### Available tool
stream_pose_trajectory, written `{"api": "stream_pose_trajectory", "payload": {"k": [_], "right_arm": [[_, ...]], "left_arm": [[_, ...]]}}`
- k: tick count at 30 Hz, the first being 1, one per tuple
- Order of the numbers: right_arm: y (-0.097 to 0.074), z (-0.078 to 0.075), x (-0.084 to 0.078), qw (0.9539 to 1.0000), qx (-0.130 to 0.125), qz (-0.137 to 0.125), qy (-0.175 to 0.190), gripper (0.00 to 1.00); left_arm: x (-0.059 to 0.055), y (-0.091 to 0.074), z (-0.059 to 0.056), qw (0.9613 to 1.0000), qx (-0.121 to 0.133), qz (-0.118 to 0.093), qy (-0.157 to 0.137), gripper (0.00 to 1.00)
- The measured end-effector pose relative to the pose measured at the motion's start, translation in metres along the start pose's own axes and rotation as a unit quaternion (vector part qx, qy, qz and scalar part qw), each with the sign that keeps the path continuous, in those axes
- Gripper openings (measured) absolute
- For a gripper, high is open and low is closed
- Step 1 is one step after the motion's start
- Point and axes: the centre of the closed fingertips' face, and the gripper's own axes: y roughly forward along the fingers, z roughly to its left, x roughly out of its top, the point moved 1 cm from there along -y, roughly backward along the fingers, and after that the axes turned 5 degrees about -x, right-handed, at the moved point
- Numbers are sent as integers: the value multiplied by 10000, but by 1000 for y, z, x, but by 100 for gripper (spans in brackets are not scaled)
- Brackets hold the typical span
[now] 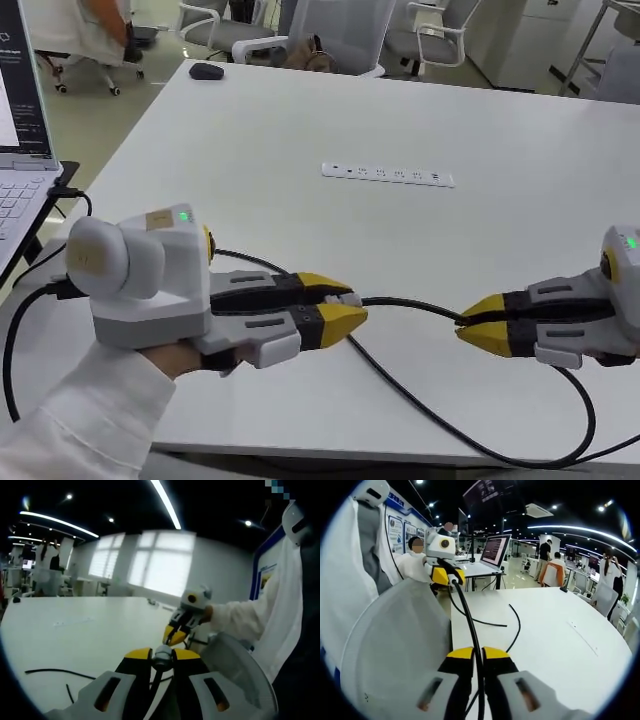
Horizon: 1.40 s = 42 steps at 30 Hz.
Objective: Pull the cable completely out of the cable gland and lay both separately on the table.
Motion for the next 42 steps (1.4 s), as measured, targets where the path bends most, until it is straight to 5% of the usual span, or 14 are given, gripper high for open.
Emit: {"api": "stream_pose_trajectory", "payload": {"k": [7, 19, 26, 42], "right_arm": [[2, 3, 15, 9999, -25, -97, -76, 17], [35, 38, 76, 9928, 630, -543, -861, 21], [50, 38, 78, 9915, 717, -503, -964, 14], [50, 41, 83, 9890, 831, -732, -979, 3]], "left_arm": [[2, 1, -2, 10000, -41, -45, 6, 18], [-2, 3, -5, 9999, -112, 35, 14, 18], [-1, 3, -4, 9999, -105, 6, 12, 18], [0, 2, -3, 10000, -88, -18, -22, 18]]}}
